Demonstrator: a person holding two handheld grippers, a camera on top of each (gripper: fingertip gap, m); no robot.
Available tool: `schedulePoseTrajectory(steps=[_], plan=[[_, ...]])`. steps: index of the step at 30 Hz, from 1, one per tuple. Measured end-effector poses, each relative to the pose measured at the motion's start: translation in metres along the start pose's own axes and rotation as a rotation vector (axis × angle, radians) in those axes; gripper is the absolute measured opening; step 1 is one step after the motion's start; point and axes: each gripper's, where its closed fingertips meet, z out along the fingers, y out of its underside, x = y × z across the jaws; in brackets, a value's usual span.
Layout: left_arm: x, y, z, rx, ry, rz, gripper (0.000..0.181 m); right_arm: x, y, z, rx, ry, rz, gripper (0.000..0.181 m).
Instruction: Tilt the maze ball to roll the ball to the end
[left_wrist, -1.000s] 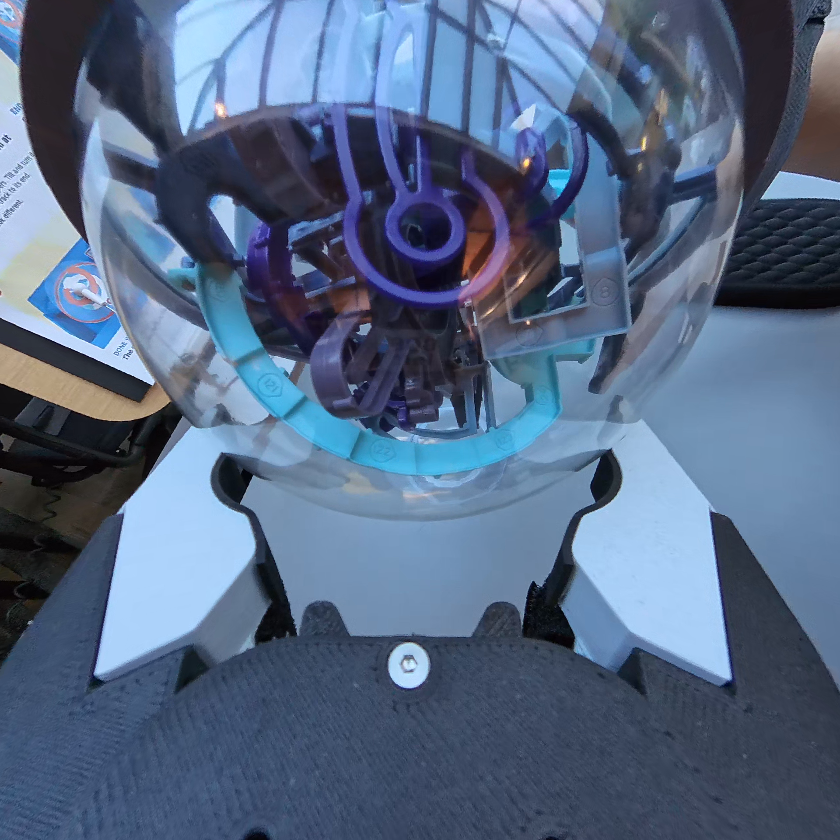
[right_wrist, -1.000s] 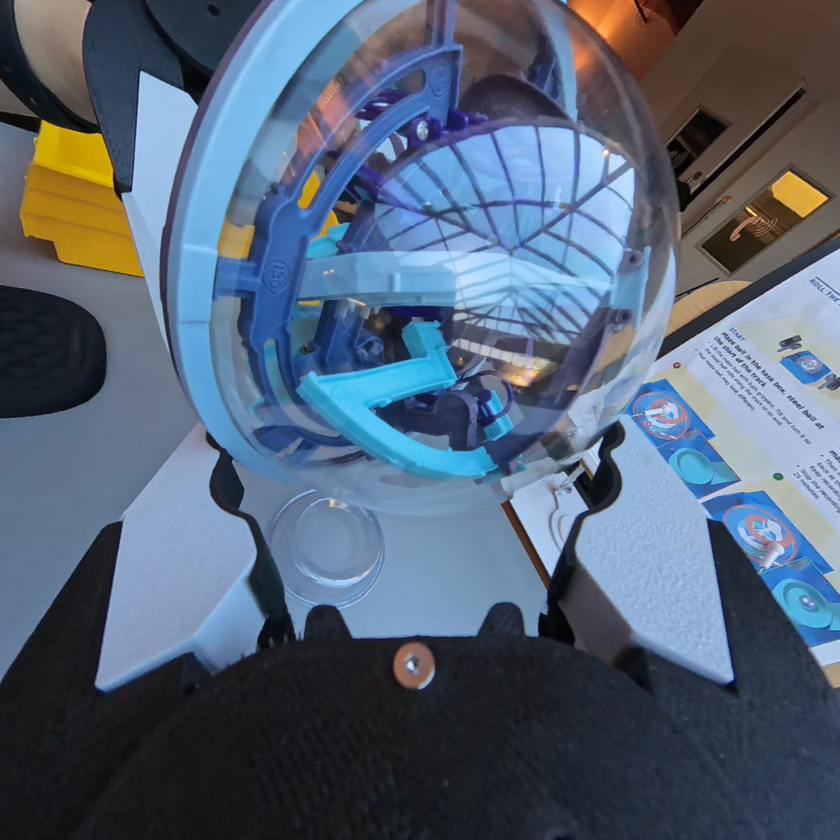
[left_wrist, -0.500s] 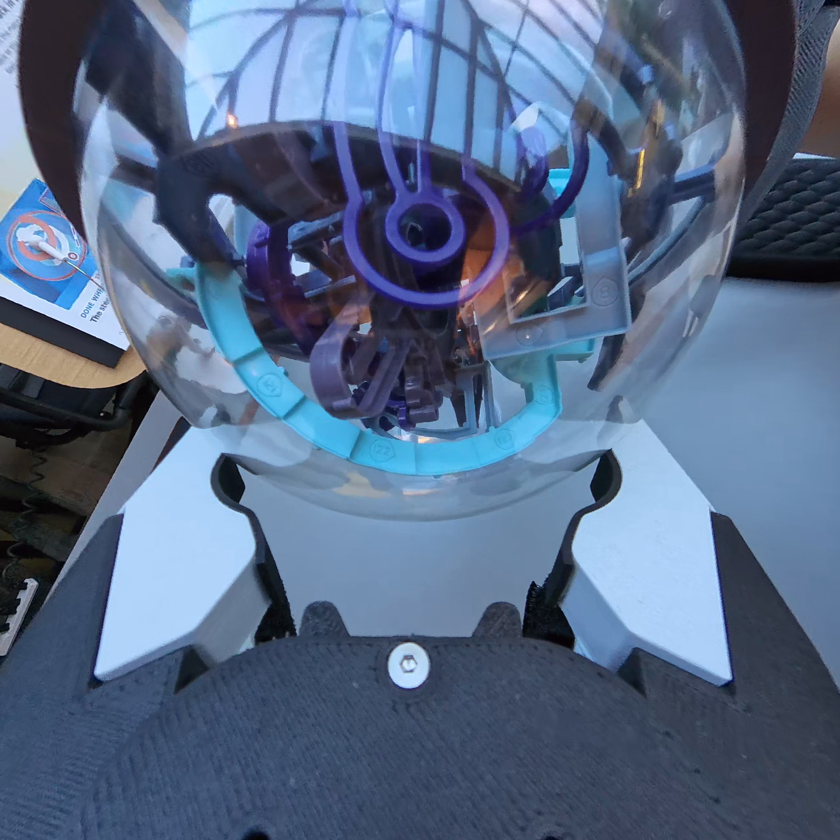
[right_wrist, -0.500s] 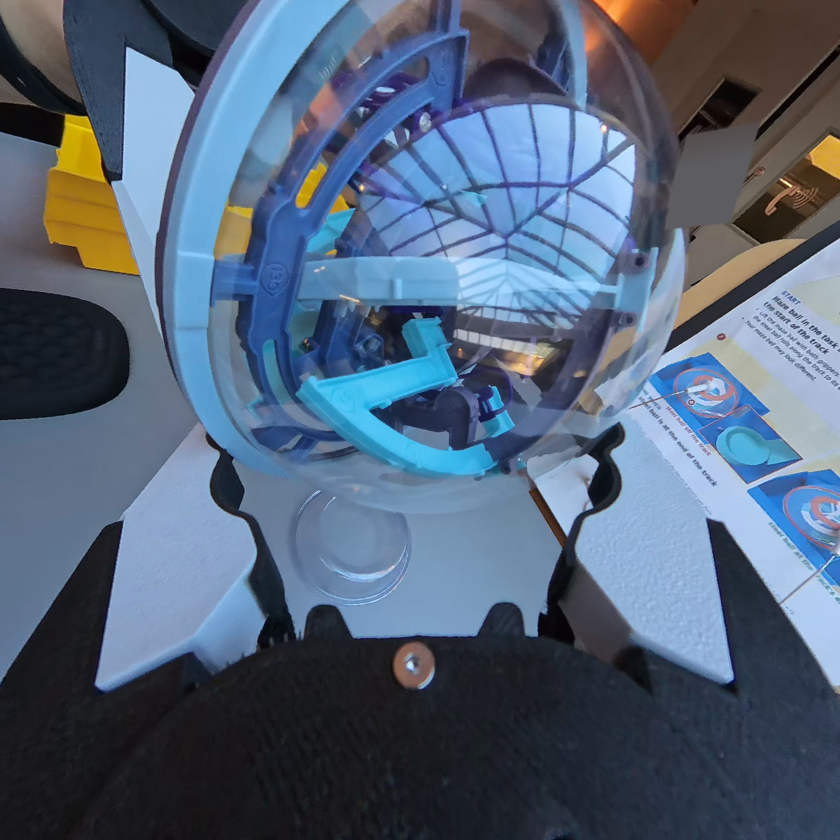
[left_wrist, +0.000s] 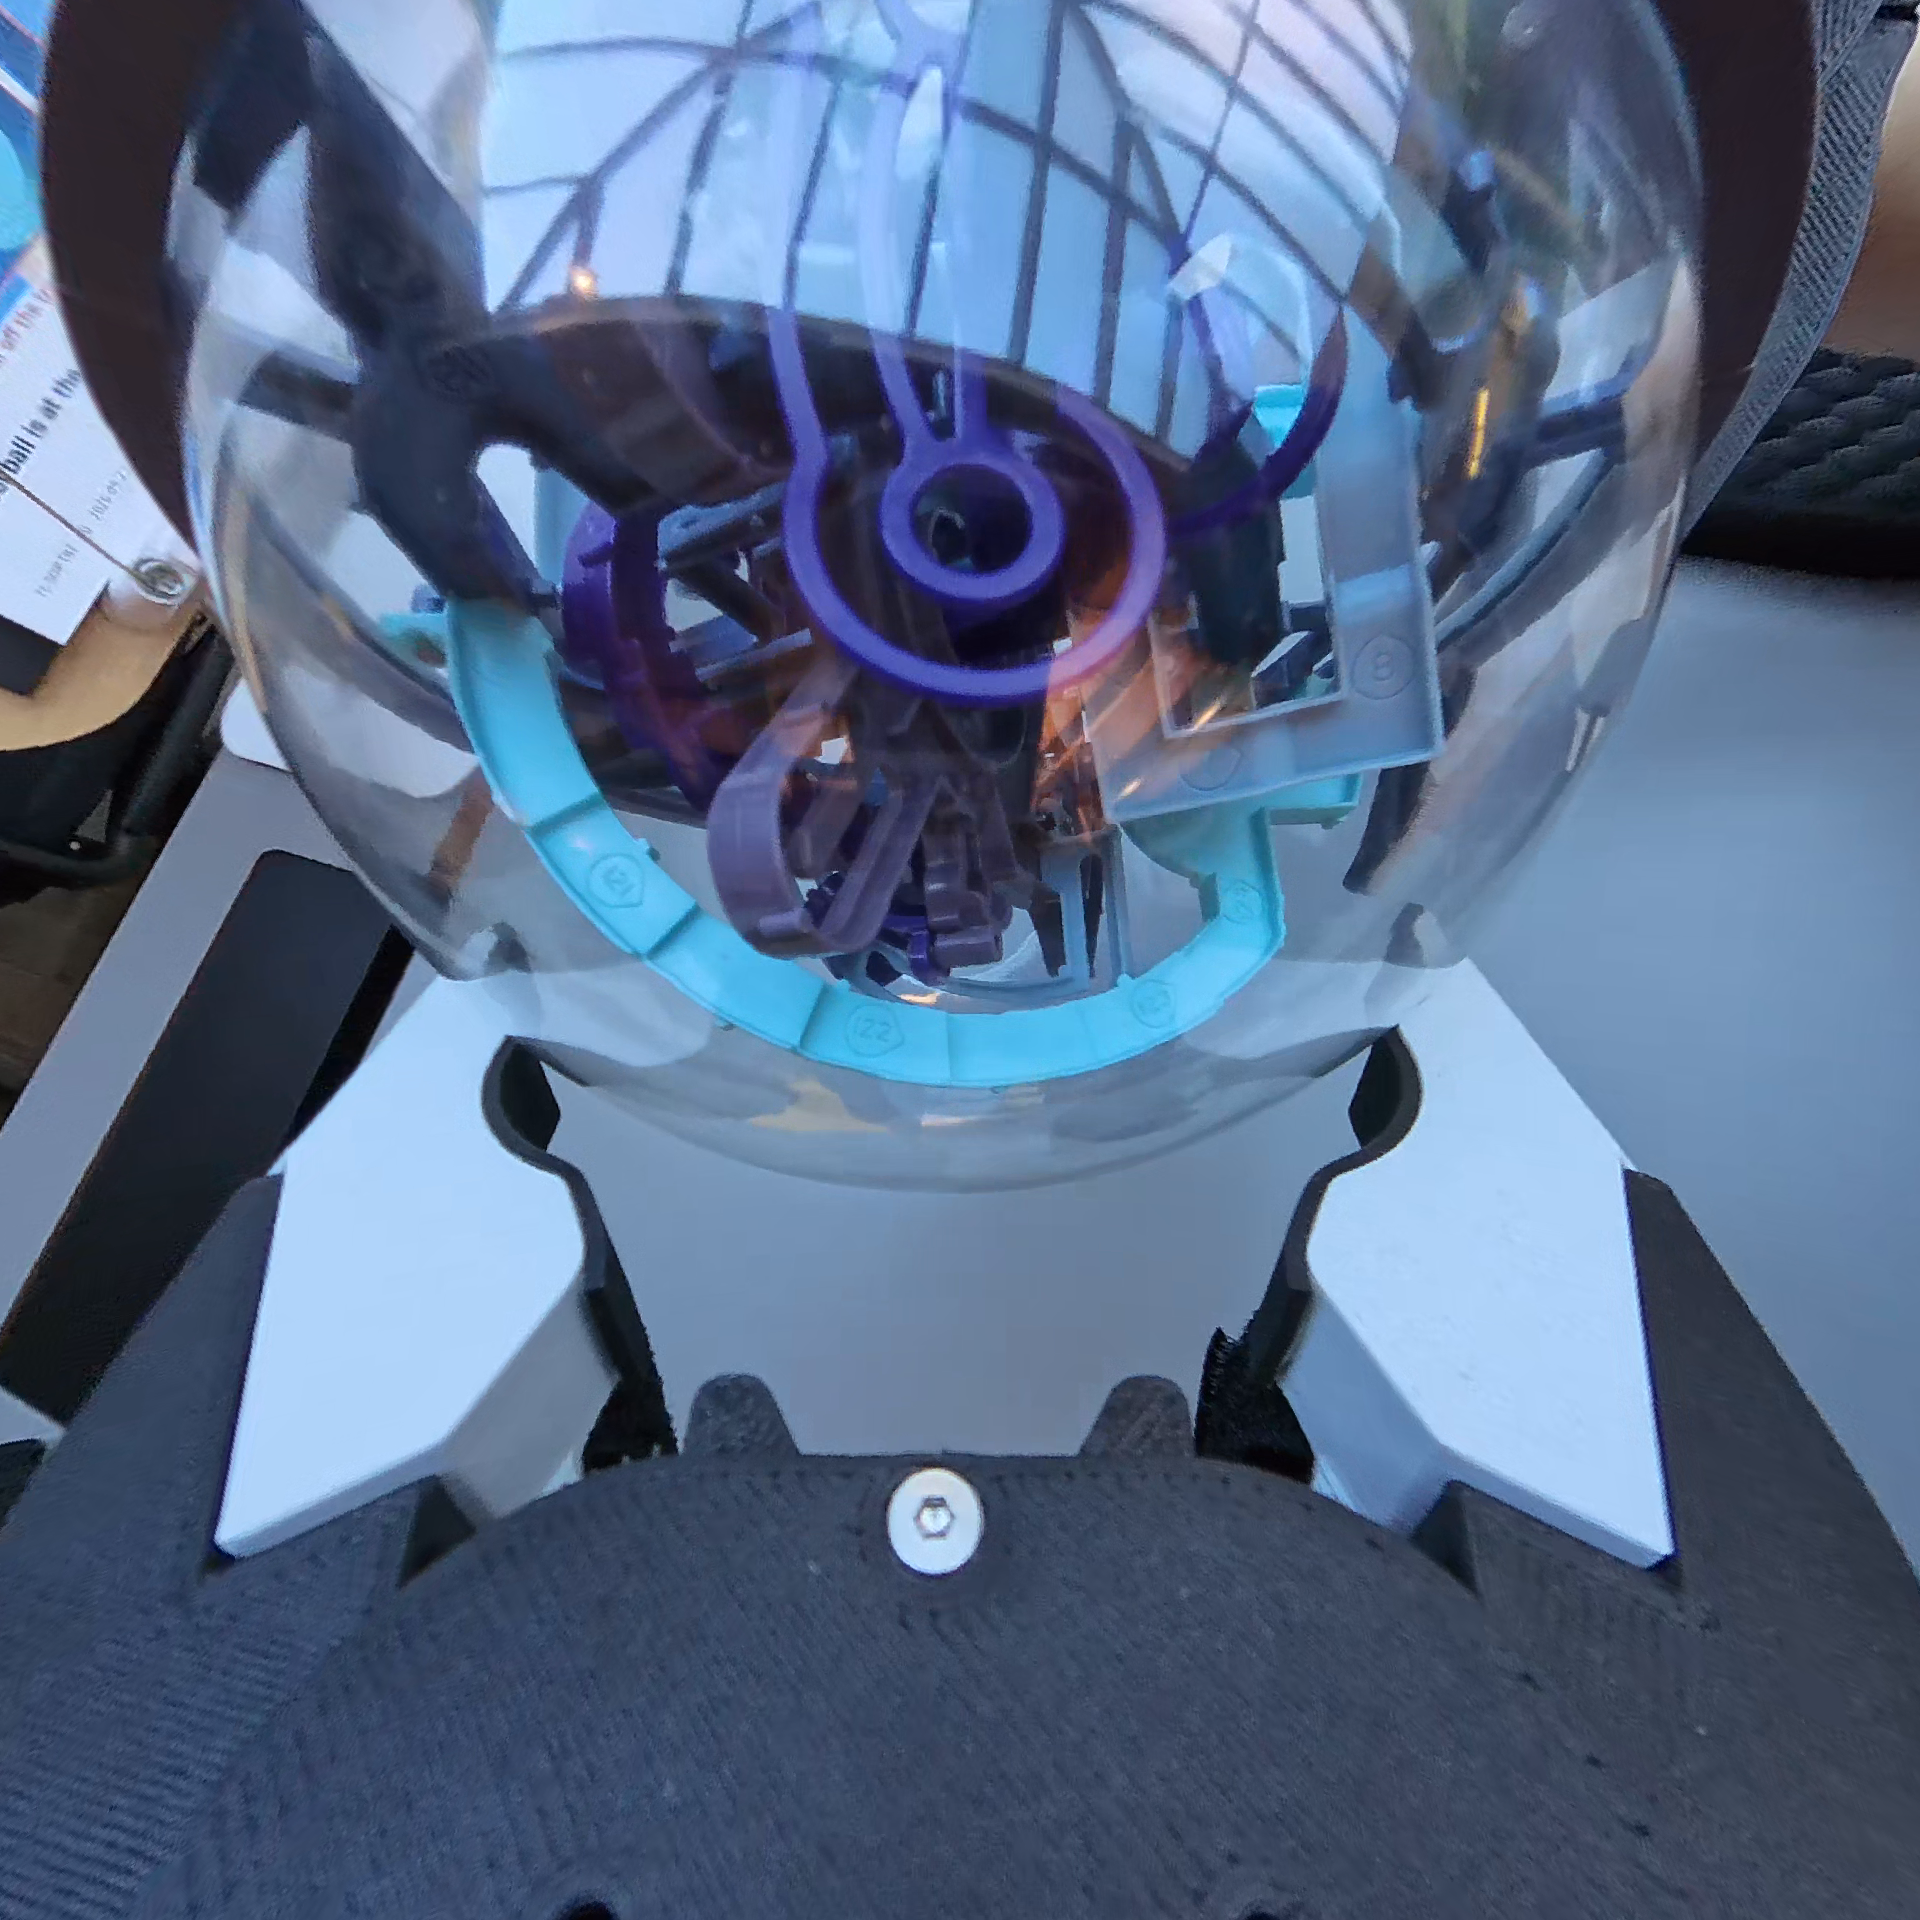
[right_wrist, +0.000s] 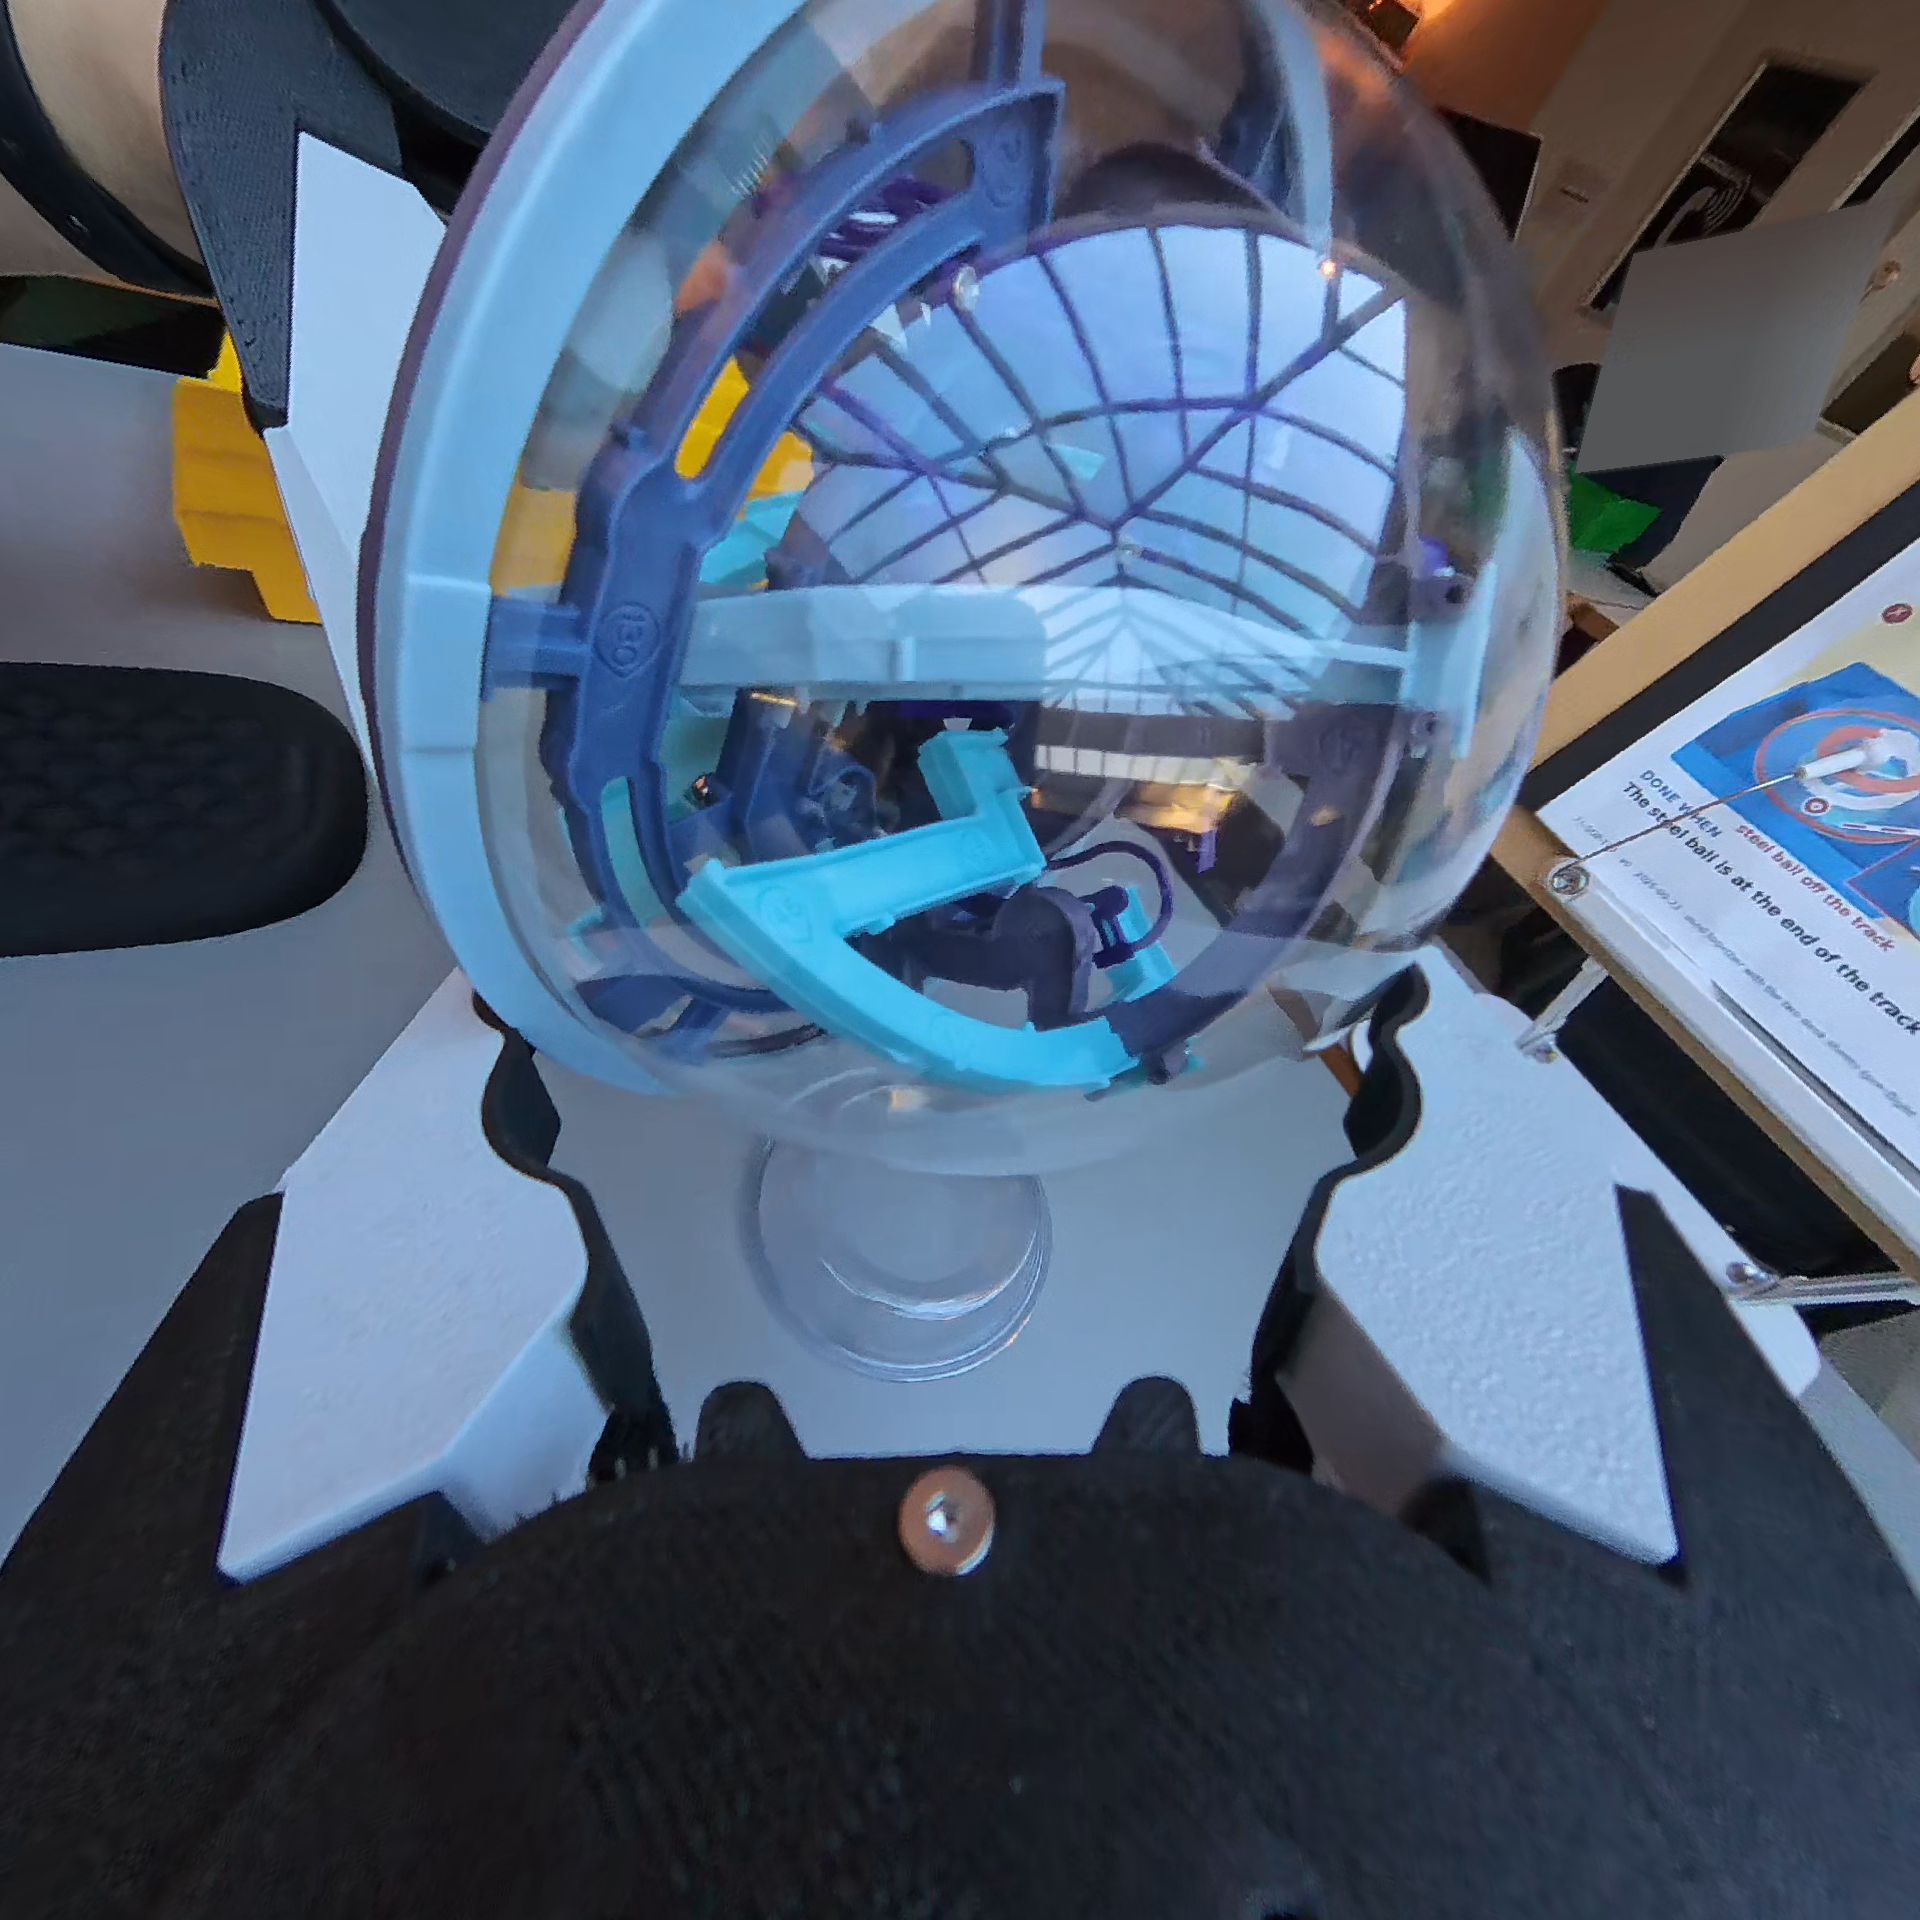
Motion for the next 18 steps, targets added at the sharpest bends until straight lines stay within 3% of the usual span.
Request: schedulePoseTrajectory(steps=[18], plan=[[-0.001, 0.037, 0.042, -0.013, 0.049, -0.049, 0.155, -0.004, 0.053, 0.018, -0.021, -0.027, 0.064, 0.156]])
